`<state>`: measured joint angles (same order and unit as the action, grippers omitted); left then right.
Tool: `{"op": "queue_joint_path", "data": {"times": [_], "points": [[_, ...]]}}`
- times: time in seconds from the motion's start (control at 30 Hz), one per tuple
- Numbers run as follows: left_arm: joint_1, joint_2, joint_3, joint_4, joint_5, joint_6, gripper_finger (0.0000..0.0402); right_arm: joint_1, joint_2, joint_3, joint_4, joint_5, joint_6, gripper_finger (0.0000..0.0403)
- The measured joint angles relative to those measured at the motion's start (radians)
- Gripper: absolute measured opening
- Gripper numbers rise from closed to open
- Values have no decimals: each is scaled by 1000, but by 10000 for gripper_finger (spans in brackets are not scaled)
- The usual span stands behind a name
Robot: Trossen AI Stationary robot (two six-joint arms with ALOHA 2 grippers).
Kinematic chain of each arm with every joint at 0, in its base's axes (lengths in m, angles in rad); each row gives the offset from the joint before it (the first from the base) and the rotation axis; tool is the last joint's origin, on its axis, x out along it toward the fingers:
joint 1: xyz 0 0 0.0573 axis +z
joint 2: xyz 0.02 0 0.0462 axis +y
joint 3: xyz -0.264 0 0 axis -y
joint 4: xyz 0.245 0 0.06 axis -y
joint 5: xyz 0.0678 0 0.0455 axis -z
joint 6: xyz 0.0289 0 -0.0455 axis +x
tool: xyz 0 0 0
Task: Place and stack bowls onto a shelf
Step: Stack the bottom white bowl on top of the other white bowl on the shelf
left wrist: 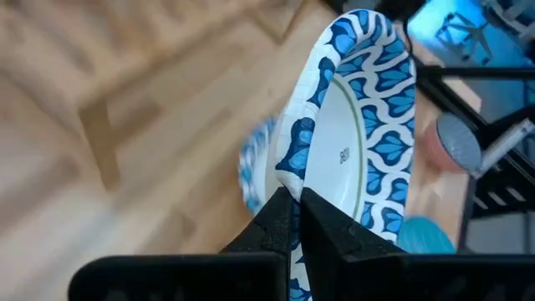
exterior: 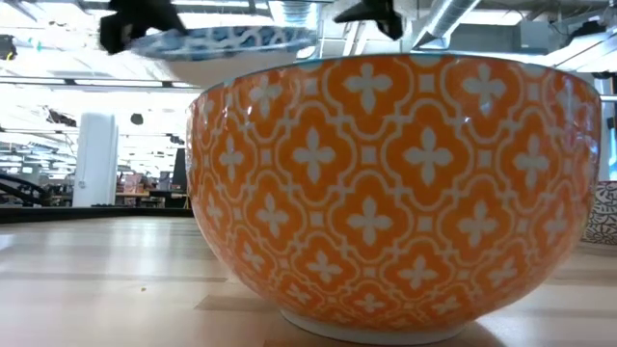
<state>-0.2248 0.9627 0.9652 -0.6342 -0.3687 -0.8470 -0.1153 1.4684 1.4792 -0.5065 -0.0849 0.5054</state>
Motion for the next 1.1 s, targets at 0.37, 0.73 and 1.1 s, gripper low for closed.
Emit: {"op": "queue_joint_path", "data": {"times": [0.37, 0.73, 1.1], "points": [[126, 202, 212, -3, 5, 271, 0, 88, 68, 1, 40, 37, -44, 254], [128, 233, 275, -34, 7, 356, 0, 139, 23, 0, 9, 257, -111, 241], [134, 233, 274, -21, 23, 373, 0, 139, 27, 0, 28, 296, -195, 240]]}}
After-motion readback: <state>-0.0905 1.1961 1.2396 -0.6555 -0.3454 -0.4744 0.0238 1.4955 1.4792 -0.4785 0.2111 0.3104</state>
